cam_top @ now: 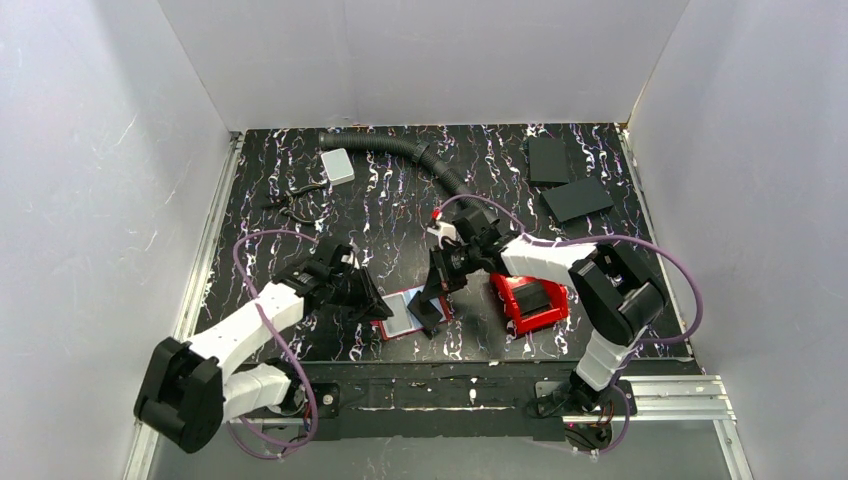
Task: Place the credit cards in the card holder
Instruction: Insert the credit card into the card holder.
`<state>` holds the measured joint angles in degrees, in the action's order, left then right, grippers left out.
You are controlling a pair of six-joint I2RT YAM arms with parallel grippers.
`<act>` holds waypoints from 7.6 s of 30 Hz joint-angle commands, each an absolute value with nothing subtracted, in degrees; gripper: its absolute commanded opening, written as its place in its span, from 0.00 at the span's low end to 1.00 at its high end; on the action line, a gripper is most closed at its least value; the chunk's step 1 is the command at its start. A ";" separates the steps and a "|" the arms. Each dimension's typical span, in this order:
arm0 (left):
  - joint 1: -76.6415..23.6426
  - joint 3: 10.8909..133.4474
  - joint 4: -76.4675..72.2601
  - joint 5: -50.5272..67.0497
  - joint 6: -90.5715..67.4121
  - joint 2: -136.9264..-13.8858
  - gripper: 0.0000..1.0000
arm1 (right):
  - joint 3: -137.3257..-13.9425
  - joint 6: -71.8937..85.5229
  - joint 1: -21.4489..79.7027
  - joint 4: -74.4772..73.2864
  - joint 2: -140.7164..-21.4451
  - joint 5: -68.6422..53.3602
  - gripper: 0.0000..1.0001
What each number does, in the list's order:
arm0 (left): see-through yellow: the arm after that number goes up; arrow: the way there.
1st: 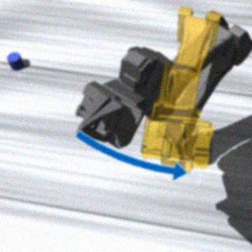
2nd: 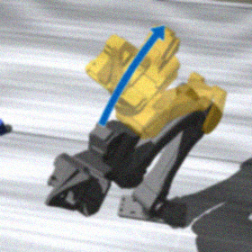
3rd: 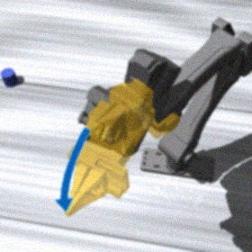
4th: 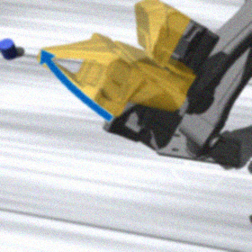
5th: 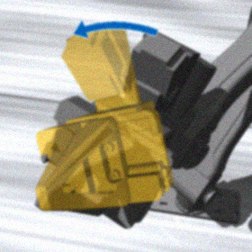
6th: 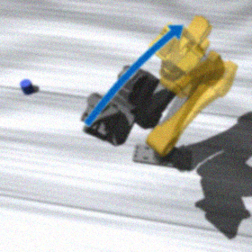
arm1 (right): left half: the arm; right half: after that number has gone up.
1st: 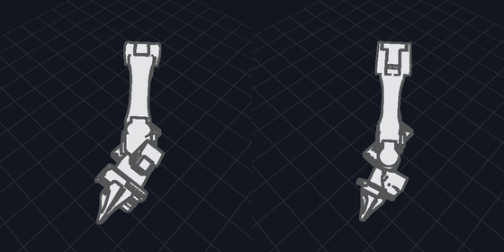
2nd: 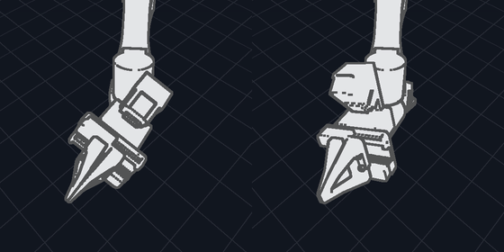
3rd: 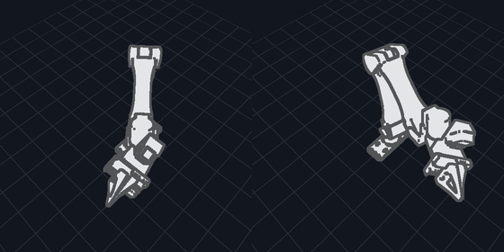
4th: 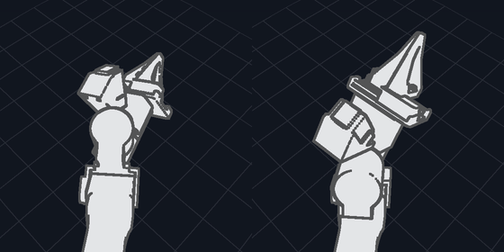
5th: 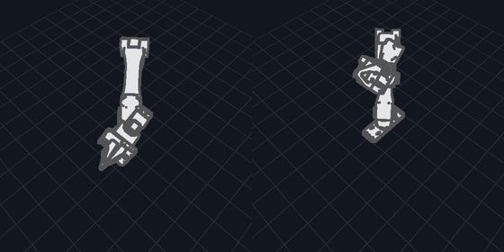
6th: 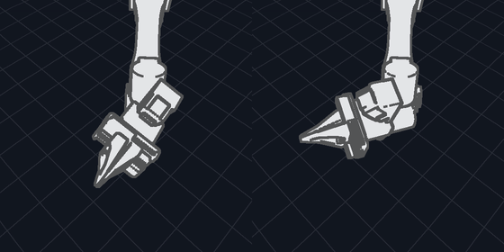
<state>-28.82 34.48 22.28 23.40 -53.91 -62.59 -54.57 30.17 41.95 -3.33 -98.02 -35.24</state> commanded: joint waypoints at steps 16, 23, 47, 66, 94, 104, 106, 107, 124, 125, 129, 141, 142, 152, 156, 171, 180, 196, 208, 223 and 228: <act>-28.56 34.27 18.68 20.49 -47.34 -73.27 0.05 | -52.32 31.99 39.90 7.43 -101.99 -41.91 0.01; -28.56 33.13 18.81 19.37 -47.27 -74.67 0.01 | -51.45 32.81 39.90 9.64 -103.16 -42.09 0.01; -28.58 32.17 18.63 19.25 -47.41 -76.35 0.00 | -50.60 35.40 39.21 14.77 -106.77 -43.01 0.01; -28.56 32.17 18.81 19.84 -46.88 -76.90 0.00 | -47.70 44.23 39.24 32.49 -110.75 -41.86 0.01; -28.62 31.81 17.96 20.21 -47.80 -75.62 0.00 | -37.53 55.49 43.31 55.06 -110.80 -34.19 0.01; -28.66 31.41 17.75 20.30 -48.12 -74.11 0.00 | -41.45 43.05 45.26 31.96 -106.37 -27.19 0.22; -28.65 31.20 17.75 20.30 -47.91 -74.13 0.00 | -42.31 40.55 45.19 27.82 -105.44 -27.06 0.23; -28.65 31.16 17.75 20.23 -47.91 -74.21 0.00 | -42.58 39.54 45.22 26.05 -105.04 -26.84 0.24; -28.73 30.40 15.28 21.87 -48.47 -76.11 0.00 | -45.34 30.69 45.33 3.24 -91.40 -21.14 0.51; -28.78 30.41 15.10 21.96 -48.63 -76.14 0.00 | -45.92 30.10 45.35 1.73 -91.20 -20.69 0.51; -28.96 30.65 14.79 22.40 -48.56 -76.44 0.00 | -45.08 29.96 45.31 0.77 -90.28 -21.32 0.51; -29.44 30.93 14.41 23.11 -48.73 -77.27 0.00 | -39.27 36.12 45.50 11.29 -92.08 -25.62 0.32; -29.44 30.94 14.37 23.12 -48.74 -77.45 0.00 | -39.11 36.64 45.59 12.48 -92.37 -26.00 0.30; -30.14 30.87 13.19 23.81 -49.59 -78.46 0.00 | -37.54 46.40 47.52 24.33 -95.60 -26.99 0.04; -30.32 30.92 13.10 23.81 -49.69 -78.31 0.00 | -36.74 50.98 48.58 28.12 -96.60 -25.88 0.01; -30.32 30.02 13.18 23.42 -49.75 -77.25 0.00 | -37.35 37.43 47.10 5.14 -87.67 -21.39 0.40; -30.41 29.71 12.74 23.82 -50.33 -77.53 0.00 | -34.02 42.21 47.36 14.36 -90.06 -24.58 0.34; -32.08 29.49 11.25 23.66 -51.86 -77.79 0.00 | -37.35 48.00 50.85 24.52 -97.26 -25.47 0.22; -32.08 29.88 13.47 21.86 -50.75 -76.84 0.00 | -39.78 42.11 50.16 13.46 -93.24 -19.88 0.33; -32.08 30.81 14.69 21.30 -49.86 -77.05 0.00 | -43.98 40.86 48.16 14.42 -97.53 -21.98 0.45; -32.09 31.61 15.37 20.75 -49.40 -77.23 0.00 | -44.99 38.95 46.84 10.49 -94.96 -21.18 0.48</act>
<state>-31.75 30.48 12.45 22.85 -50.92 -78.02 -42.87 41.52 48.25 13.47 -96.97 -22.63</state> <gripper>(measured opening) 0.007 0.471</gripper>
